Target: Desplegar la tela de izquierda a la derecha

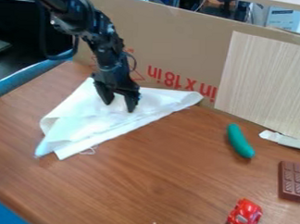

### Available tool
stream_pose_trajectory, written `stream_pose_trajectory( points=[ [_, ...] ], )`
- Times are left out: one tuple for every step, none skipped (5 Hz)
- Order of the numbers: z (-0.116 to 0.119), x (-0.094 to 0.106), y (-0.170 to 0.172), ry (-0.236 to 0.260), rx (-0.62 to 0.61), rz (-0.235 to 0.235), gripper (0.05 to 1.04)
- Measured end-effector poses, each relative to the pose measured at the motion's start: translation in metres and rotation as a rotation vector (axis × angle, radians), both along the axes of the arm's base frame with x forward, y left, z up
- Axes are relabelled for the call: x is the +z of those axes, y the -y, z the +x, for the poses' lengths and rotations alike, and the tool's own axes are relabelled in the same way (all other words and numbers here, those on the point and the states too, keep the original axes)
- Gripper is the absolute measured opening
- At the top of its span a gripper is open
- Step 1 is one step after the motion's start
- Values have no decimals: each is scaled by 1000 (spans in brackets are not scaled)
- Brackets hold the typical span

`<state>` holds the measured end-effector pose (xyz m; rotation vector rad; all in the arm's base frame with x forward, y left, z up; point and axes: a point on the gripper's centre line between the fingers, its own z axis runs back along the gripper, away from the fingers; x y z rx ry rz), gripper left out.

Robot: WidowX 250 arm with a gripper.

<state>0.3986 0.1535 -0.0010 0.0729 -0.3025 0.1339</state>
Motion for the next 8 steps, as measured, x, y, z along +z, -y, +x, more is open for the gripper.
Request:
stream_pose_trajectory(
  points=[
    [-5, -1, -20, -9, -39, 24, 999],
    [-11, -1, -22, -11, -82, 21, 999],
    [-28, -1, -15, -35, -133, 5, 999],
    [-50, -2, -1, -65, -192, -21, 999],
    [-66, -1, 11, -88, -244, -34, 999],
    [-86, -2, 22, -128, -299, -58, 999],
    [-102, -1, 27, -146, -360, -61, 999],
    [-113, -3, 30, -160, -395, -51, 999]
  ],
)
